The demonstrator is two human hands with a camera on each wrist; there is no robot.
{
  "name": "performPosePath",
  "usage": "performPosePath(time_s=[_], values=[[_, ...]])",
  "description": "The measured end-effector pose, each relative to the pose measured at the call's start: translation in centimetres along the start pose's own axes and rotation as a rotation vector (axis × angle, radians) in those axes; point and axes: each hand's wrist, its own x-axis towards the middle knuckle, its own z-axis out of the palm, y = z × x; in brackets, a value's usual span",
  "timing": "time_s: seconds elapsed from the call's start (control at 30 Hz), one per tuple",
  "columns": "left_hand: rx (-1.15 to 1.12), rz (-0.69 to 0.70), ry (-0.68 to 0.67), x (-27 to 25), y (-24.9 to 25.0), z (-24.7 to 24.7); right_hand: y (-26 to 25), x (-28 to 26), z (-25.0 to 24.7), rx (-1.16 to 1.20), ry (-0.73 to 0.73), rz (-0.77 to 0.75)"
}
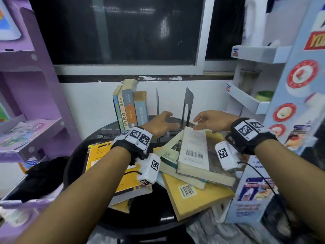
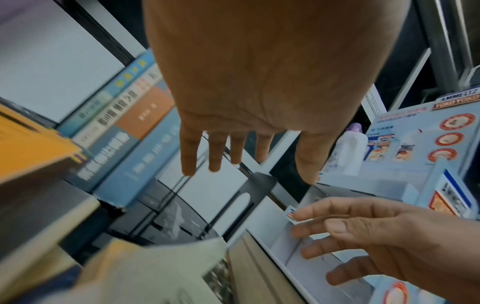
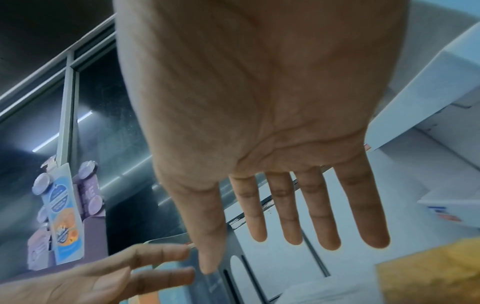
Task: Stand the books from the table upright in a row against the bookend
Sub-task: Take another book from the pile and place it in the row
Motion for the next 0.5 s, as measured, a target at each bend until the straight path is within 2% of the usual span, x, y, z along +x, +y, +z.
performPosePath(time_s=[0.13, 0.3, 0.5], values=[[0.028, -0.096, -0.124, 0.3, 1.4, 2.3, 3.0, -1.5, -0.6, -0.022, 0.005, 0.082], [0.183, -0.169, -0.238, 0.4, 2.8, 4.5, 5.9, -2.9, 0.1, 0.010, -0.061, 0.194], [0.147, -0.243, -0.230, 0.6, 2.8, 6.0, 7.2, -3.1, 1.8, 0.145, -0.109, 0.264]])
